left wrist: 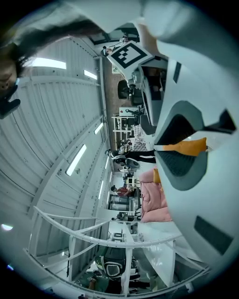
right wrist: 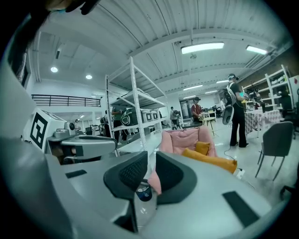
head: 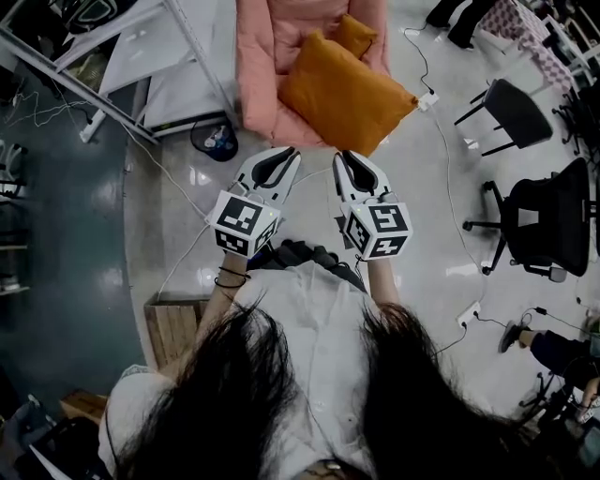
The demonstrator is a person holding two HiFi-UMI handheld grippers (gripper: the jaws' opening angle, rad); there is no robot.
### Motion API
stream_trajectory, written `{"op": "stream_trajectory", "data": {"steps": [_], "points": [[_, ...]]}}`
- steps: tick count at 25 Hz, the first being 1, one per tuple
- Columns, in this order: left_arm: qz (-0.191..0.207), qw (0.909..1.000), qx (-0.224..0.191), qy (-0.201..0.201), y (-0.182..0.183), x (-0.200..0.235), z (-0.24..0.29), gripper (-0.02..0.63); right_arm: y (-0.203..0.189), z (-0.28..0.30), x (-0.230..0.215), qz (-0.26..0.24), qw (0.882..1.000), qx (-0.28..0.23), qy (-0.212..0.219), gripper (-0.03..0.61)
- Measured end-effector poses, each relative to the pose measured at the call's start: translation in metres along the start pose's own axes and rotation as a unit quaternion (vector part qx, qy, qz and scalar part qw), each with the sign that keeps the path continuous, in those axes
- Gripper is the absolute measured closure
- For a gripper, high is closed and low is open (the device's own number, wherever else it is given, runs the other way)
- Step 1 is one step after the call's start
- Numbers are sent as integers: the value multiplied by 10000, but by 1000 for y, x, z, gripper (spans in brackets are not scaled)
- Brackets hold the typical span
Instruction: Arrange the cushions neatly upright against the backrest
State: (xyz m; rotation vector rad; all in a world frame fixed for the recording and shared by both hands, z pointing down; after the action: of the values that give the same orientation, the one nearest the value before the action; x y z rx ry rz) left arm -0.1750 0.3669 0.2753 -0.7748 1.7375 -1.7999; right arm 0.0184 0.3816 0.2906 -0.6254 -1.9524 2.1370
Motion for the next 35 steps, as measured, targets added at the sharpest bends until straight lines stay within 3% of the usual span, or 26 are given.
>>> {"op": "stream_trajectory", "data": {"steps": [18, 27, 35], "points": [[-253, 9992, 167, -243, -23, 25, -2, 565, -23, 7, 2, 71, 9992, 247, -295, 514], [-244, 9991, 251, -230, -29, 45, 52, 565, -25, 46, -51, 261, 9986, 330, -327, 514], [-280, 9993, 251, 18, -26, 76, 133, 565, -11, 102, -122, 259, 9985, 464, -135, 514]]}}
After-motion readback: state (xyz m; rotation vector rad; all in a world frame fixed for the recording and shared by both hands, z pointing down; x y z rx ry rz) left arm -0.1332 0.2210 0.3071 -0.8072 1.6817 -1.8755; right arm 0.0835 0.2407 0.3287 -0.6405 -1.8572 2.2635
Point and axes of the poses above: the fingertips, and each gripper's own axes: z forward along the fingers, x to its left, y out of its top, the point moved 9 cm from there along -z, backward along the fingers, and after that the axes turned 10 degrees about -x, right-handed, at the moved point
